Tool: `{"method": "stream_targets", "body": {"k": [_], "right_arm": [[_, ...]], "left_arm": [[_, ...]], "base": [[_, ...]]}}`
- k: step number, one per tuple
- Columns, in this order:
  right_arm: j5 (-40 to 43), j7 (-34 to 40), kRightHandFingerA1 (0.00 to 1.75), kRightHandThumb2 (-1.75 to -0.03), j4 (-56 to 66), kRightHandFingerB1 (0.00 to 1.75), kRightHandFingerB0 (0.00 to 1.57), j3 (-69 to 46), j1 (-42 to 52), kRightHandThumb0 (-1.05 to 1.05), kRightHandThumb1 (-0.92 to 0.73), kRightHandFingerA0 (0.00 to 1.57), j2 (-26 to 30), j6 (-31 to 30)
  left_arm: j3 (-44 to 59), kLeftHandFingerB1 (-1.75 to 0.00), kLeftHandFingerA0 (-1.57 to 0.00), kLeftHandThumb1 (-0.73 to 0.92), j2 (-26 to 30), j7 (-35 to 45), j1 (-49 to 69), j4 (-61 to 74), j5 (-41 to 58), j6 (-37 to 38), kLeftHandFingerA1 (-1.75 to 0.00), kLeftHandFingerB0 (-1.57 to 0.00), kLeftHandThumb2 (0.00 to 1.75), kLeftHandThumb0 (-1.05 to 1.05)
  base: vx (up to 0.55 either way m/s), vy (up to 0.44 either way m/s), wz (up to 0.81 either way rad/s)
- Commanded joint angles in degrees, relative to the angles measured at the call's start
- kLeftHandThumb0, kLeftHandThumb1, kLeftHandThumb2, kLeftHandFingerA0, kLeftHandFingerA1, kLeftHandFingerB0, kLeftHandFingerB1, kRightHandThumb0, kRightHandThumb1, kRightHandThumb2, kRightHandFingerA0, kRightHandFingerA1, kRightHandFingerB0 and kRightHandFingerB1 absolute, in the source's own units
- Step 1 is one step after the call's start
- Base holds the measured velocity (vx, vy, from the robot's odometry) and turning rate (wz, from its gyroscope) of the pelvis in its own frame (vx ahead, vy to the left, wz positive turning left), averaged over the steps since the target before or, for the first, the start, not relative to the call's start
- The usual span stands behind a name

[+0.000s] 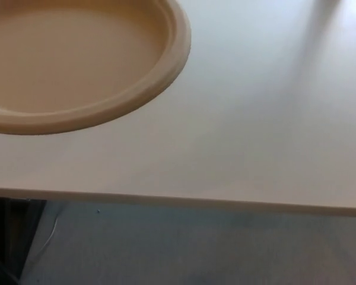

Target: A person passes a plate to the robot and the robot grabs it with its left hand and places it at the centre of the table infront of it

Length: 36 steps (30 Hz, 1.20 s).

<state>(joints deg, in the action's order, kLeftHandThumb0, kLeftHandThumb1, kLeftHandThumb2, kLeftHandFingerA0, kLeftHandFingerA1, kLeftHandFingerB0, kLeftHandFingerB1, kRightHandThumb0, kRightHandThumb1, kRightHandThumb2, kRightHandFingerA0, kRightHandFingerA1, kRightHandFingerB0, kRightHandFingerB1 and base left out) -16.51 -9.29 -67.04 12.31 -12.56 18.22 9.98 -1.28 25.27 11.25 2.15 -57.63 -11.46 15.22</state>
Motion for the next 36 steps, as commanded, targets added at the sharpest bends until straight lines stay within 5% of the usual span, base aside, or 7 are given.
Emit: {"method": "stream_targets", "body": {"k": [1,11,20,24,25,29,36], "right_arm": [[-0.82,-0.76,0.54,-0.64,-1.21,0.41,0.21,0.59,0.04,-0.76,-0.82,0.25,1.03,2.19],[-0.82,-1.45,0.52,-0.64,-1.92,0.41,0.22,0.57,0.19,-0.75,-0.81,0.27,1.08,2.11],[-1.56,-1.41,0.53,-0.64,-2.97,0.42,0.23,1.1,1.34,-0.78,-0.81,0.27,1.14,2.89],[-1.64,-1.34,0.54,-0.64,-2.97,0.42,0.23,1.1,1.73,-0.76,-0.81,0.29,1.33,2.86],[-1.59,-1.4,0.55,-0.64,-2.93,0.43,0.23,1.06,2.02,-0.76,-0.81,0.26,1.42,2.88],[-2.06,-1.13,0.56,-0.64,-3.46,0.44,0.22,1.42,2.13,-0.8,-0.81,0.26,1.51,3.07],[-2.24,-0.99,0.54,-0.64,-3.59,0.43,0.22,1.64,2.1,-0.77,-0.8,0.26,1.17,2.47]], "left_arm": [[-0.79,-0.38,-0.15,0.58,1.15,-1.78,1.69,0.04,-0.86,6.32,-0.43,-0.07,0.87,-0.71],[1.76,-0.38,-0.21,0.52,-1.58,-19.22,19.44,32.9,-8.88,29.75,-0.42,-0.1,0.83,-0.73],[18.4,-0.32,-0.16,0.53,-15.53,-20.91,32.23,74.76,-14.14,47.88,-0.42,-0.07,0.85,-0.75],[23.44,-0.32,-0.15,0.52,-19.98,-19.28,29.85,86.2,-9.54,51.25,-0.43,-0.07,0.86,-0.8],[23.71,-0.26,-0.21,0.63,-20.57,-19.03,30.08,87.8,-8.7,51.22,-0.32,-0.09,0.61,-0.79],[18.39,-0.3,-0.22,0.9,-19.57,-17.16,32.83,96.92,0.52,44.54,-0.41,-0.25,0.68,-0.72],[25.31,-0.3,-0.28,0.88,-17.34,-17.1,27.66,99.82,5.58,48.73,-0.4,-0.24,0.68,-0.81]], "base": [[0.0,0.0,0.0],[0.0,0.0,0.0],[0.0,0.0,0.0],[0.0,0.0,0.0],[0.0,0.0,0.0],[0.0,0.0,0.0],[0.0,0.0,0.0]]}}
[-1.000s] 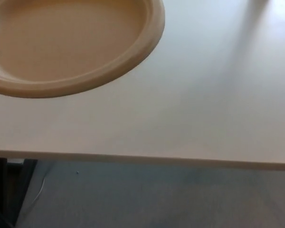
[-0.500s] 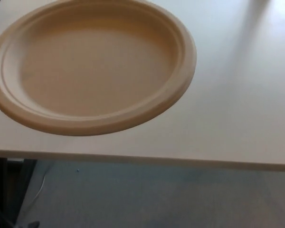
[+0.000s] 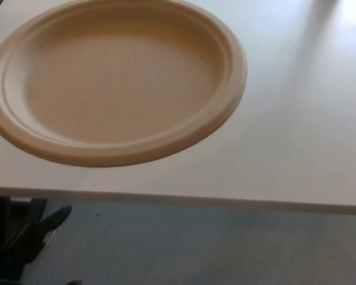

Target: A person passes a plate to the robot and the robot grabs it with its left hand and places it at the centre of the table infront of it

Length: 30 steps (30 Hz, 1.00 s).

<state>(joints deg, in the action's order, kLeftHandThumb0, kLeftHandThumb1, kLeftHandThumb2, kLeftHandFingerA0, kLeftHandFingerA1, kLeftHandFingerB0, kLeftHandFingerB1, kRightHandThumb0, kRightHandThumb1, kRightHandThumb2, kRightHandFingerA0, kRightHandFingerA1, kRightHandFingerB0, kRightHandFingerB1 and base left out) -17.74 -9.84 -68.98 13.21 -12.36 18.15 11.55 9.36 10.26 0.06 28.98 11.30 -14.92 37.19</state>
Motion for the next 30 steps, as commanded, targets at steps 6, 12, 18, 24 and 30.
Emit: {"method": "stream_targets", "body": {"k": [6,12,18,24,30], "right_arm": [[-0.74,-0.63,0.54,-0.63,-1.73,0.42,0.22,0.51,2.01,-0.77,-0.79,0.26,1.22,0.65],[-0.78,-0.66,0.56,-0.64,-1.79,0.44,0.22,0.54,0.63,-0.78,-0.79,0.27,1.23,0.58],[-0.83,-0.86,0.56,-0.64,-1.74,0.44,0.24,0.61,0.34,-0.8,-0.82,0.28,1.55,1.39],[0.65,-2.33,0.57,-0.64,-1.6,0.46,0.25,-0.58,0.05,-0.74,-0.8,0.27,1.47,1.55],[-0.16,-2.13,0.57,-0.64,-1.61,0.46,0.25,-0.26,-0.85,-0.75,-0.8,0.28,1.76,1.44]], "left_arm": [[20.16,-0.37,-0.19,0.92,-4.99,-6.17,0.79,37.37,9.1,24.06,-0.44,-0.28,0.81,-0.85],[21.37,-0.35,-0.21,0.92,-9.86,-7.07,-3.0,41.92,5.44,20.3,-0.46,-0.21,0.78,-0.73],[21.28,-0.36,-0.39,0.9,-7.17,-6.13,-10.74,36.91,6.81,23.51,-0.58,-0.35,0.67,-0.79],[30.8,-0.64,-0.46,0.65,-8.13,-8.84,-25.93,31.26,2.5,33.42,-0.76,-0.5,1.04,-0.42],[22.6,-0.64,-0.45,0.72,-7.72,-5.7,-20.41,34.66,7.16,25.92,-0.78,-0.45,0.61,-0.62]], "base": [[0.0,0.0,0.0],[0.0,0.0,0.0],[0.0,0.0,0.0],[0.0,0.0,0.0],[0.0,0.0,0.0]]}}
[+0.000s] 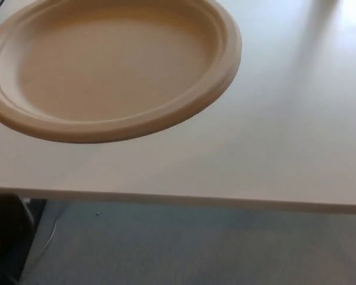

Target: A person passes a plate to the robot and the robot grabs it with its left hand and places it at the centre of the table infront of it

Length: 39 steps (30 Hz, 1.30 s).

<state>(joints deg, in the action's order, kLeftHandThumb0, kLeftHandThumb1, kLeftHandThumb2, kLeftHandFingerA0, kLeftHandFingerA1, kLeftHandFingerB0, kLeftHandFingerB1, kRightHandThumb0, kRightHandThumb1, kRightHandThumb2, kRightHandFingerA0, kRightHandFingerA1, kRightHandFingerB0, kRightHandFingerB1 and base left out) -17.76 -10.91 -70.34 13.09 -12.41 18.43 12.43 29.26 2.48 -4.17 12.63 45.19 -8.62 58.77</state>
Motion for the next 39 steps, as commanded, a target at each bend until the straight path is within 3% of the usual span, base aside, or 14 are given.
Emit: {"method": "stream_targets", "body": {"k": [1,2,3,5,6,10,11,16,18,24,25,26,31,39], "right_arm": [[-0.18,-1.09,0.56,-0.63,-0.16,0.44,0.24,-0.13,-1.09,-0.75,-0.8,0.27,1.51,0.34],[-0.16,-1.15,0.56,-0.63,-0.06,0.44,0.24,-0.16,-1.28,-0.75,-0.8,0.27,1.54,0.09],[-0.24,-1.14,0.57,-0.63,-0.02,0.45,0.25,-0.08,-1.32,-0.77,-0.8,0.27,1.58,0.11],[-0.63,-0.85,0.56,-0.63,-0.37,0.45,0.25,0.22,-1.77,-0.77,-0.81,0.27,1.63,0.3],[-0.67,-0.69,0.57,-0.64,-0.49,0.46,0.25,0.22,-1.93,-0.76,-0.8,0.28,1.62,0.28],[-1.42,-0.17,0.57,-0.64,-0.63,0.46,0.26,0.9,-2.26,-0.78,-0.82,0.28,1.62,-0.04],[-1.38,-0.21,0.57,-0.64,-0.62,0.46,0.25,0.9,-2.28,-0.78,-0.81,0.28,1.62,0.01],[-1.19,-0.41,0.57,-0.64,-0.56,0.46,0.25,0.84,-2.59,-0.77,-0.81,0.29,1.76,0.31],[-0.9,-0.52,0.57,-0.64,-0.5,0.45,0.25,0.64,-2.51,-0.76,-0.81,0.29,1.71,0.35],[-0.74,-0.67,0.56,-0.64,-0.22,0.44,0.25,0.54,-2.64,-0.77,-0.81,0.28,1.68,-0.17],[-0.86,-0.65,0.57,-0.64,-0.18,0.45,0.25,0.61,-2.94,-0.78,-0.81,0.28,1.78,-0.14],[-0.98,-0.72,0.56,-0.64,-0.13,0.44,0.24,0.72,-3.09,-0.78,-0.81,0.28,1.84,-0.16],[-0.38,-1.18,0.57,-0.64,-0.14,0.45,0.26,0.25,-3.14,-0.76,-0.8,0.29,1.81,-0.13],[-0.34,-2.02,0.56,-0.64,-0.58,0.44,0.26,0.09,-4.02,-0.77,-0.79,0.28,1.7,-0.51]], "left_arm": [[5.8,-0.54,-0.35,0.72,0.24,-1.47,-7.83,1.36,-3.42,2.69,-0.68,-0.28,1.08,-0.69],[8.64,-0.54,-0.35,0.72,0.86,-1.34,-11.5,1.31,-7.45,1.53,-0.68,-0.28,1.08,-0.69],[5.26,-0.45,-0.38,0.8,-0.78,-0.05,-9.74,3.55,-6.89,-3.03,-0.52,-0.51,0.64,-0.79],[-1.05,-0.33,-0.34,0.81,-8.82,2.12,-9.84,8.72,-13.46,-13.04,-0.5,-0.37,0.65,-0.75],[-3.28,-0.43,-0.07,0.49,-8.51,3.39,-11.62,7.57,-15.16,-14.82,-0.43,-0.23,0.79,-0.69],[-3.39,-0.41,-0.08,0.41,-1.01,5.78,-14.6,2.0,-13.92,-13.68,-0.36,-0.2,0.73,-0.69],[-2.92,-0.46,0.0,0.22,-0.5,6.07,-15.93,1.52,-15.85,-14.68,-0.5,0.0,0.84,-0.35],[-2.96,-0.31,-0.1,0.58,0.52,8.09,-23.03,0.34,-25.09,-20.89,-0.25,-0.12,0.59,-0.76],[-3.19,-0.3,-0.11,0.53,1.52,9.24,-25.24,-0.9,-28.58,-22.36,-0.21,-0.11,0.86,-0.83],[-4.31,-0.29,-0.13,0.54,4.3,9.5,-27.9,-5.76,-31.52,-24.44,-0.29,-0.1,0.6,-0.77],[-5.08,-0.49,0.0,0.23,4.5,9.72,-28.43,-6.93,-32.17,-25.37,-0.48,-0.01,0.86,-0.37],[-5.92,-0.31,-0.09,0.46,4.59,10.54,-28.55,-7.51,-32.88,-26.56,-0.38,-0.05,0.8,-0.75],[-7.9,-0.25,-0.13,0.57,5.79,13.71,-27.88,-7.93,-36.62,-30.21,-0.27,-0.04,0.58,-0.77],[-11.8,-0.19,-0.09,0.45,9.05,18.72,-21.36,-7.07,-38.42,-33.03,-0.28,0.0,0.86,-0.78]], "base": [[0.0,0.0,0.0],[0.0,0.0,0.0],[0.0,0.0,0.0],[0.0,0.0,0.0],[0.0,0.0,0.0],[0.0,0.0,0.0],[0.0,0.0,0.0],[0.0,0.0,0.0],[0.0,0.0,0.0],[0.0,0.0,0.0],[0.0,0.0,0.0],[0.0,0.0,0.0],[0.0,0.0,0.0],[0.0,0.0,0.0]]}}
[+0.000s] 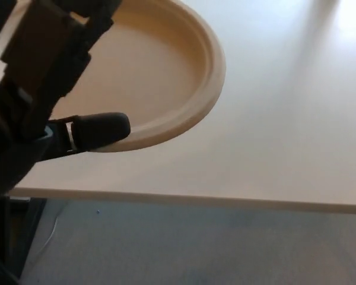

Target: A person passes a plate to the robot and the robot grabs it with its left hand and places it at the centre of the table infront of it

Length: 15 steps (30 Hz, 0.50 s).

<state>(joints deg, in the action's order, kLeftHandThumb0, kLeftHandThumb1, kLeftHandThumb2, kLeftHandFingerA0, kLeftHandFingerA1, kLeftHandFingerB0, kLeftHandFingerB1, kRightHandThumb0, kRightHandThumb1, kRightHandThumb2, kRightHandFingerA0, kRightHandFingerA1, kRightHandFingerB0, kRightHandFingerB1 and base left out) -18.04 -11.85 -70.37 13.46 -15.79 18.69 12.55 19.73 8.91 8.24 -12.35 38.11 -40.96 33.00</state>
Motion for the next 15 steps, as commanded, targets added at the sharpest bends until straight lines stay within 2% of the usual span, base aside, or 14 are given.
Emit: {"method": "stream_targets", "body": {"k": [1,6,10,11,12,13,14,15], "right_arm": [[0.0,-1.2,0.56,-0.64,-0.64,0.44,0.26,-0.34,-0.79,-0.77,-0.79,0.29,1.47,-0.43],[-0.17,-2.07,0.58,-0.64,-0.6,0.46,0.24,-0.24,-1.33,-0.79,-0.8,0.27,1.8,0.04],[-0.89,-1.85,0.6,-0.64,-0.55,0.47,0.25,0.41,-1.41,-0.8,-0.8,0.29,1.88,0.66],[-0.95,-1.81,0.59,-0.64,-0.58,0.47,0.26,0.47,-1.45,-0.8,-0.8,0.28,1.87,0.54],[-0.77,-1.9,0.59,-0.64,-0.65,0.47,0.26,0.38,-1.47,-0.8,-0.8,0.28,1.83,0.48],[-0.67,-1.91,0.6,-0.64,-0.57,0.47,0.26,0.35,-1.4,-0.81,-0.8,0.29,1.86,0.65],[-0.61,-1.94,0.59,-0.64,-0.54,0.47,0.26,0.33,-1.37,-0.8,-0.8,0.28,1.87,0.68],[-0.55,-1.98,0.59,-0.64,-0.56,0.47,0.26,0.31,-1.39,-0.8,-0.8,0.28,1.86,0.64]], "left_arm": [[-2.93,-0.17,-0.06,0.47,3.05,6.66,4.43,0.3,-6.46,-7.31,-0.26,0.0,0.89,-0.82],[-5.9,-0.22,-0.08,0.47,4.03,5.44,8.44,2.3,-8.29,-7.35,-0.3,-0.05,0.83,-0.83],[-6.74,-0.2,-0.09,0.46,4.01,5.23,11.94,5.55,-6.84,-7.46,-0.28,0.0,0.87,-0.79],[-6.69,-0.23,-0.07,0.59,4.19,4.93,12.68,6.45,-6.14,-7.15,-0.28,0.0,0.58,-0.83],[-6.54,-0.23,-0.07,0.59,4.48,4.71,13.15,7.14,-5.81,-6.93,-0.28,0.0,0.58,-0.83],[-6.27,-0.19,-0.08,0.46,4.54,4.14,13.59,8.51,-4.31,-6.57,-0.25,-0.02,0.7,-0.85],[-6.12,-0.16,-0.08,0.49,4.65,4.02,13.8,9.54,-3.5,-6.66,-0.21,0.0,0.87,-0.81],[-6.06,-0.16,-0.08,0.49,4.81,4.14,13.9,10.18,-3.23,-6.96,-0.21,0.0,0.87,-0.81]], "base": [[0.0,0.0,0.0],[0.0,0.0,0.0],[0.0,0.0,0.0],[0.0,0.0,0.0],[0.0,0.0,0.0],[0.0,0.0,0.0],[0.0,0.0,0.0],[0.0,0.0,0.0]]}}
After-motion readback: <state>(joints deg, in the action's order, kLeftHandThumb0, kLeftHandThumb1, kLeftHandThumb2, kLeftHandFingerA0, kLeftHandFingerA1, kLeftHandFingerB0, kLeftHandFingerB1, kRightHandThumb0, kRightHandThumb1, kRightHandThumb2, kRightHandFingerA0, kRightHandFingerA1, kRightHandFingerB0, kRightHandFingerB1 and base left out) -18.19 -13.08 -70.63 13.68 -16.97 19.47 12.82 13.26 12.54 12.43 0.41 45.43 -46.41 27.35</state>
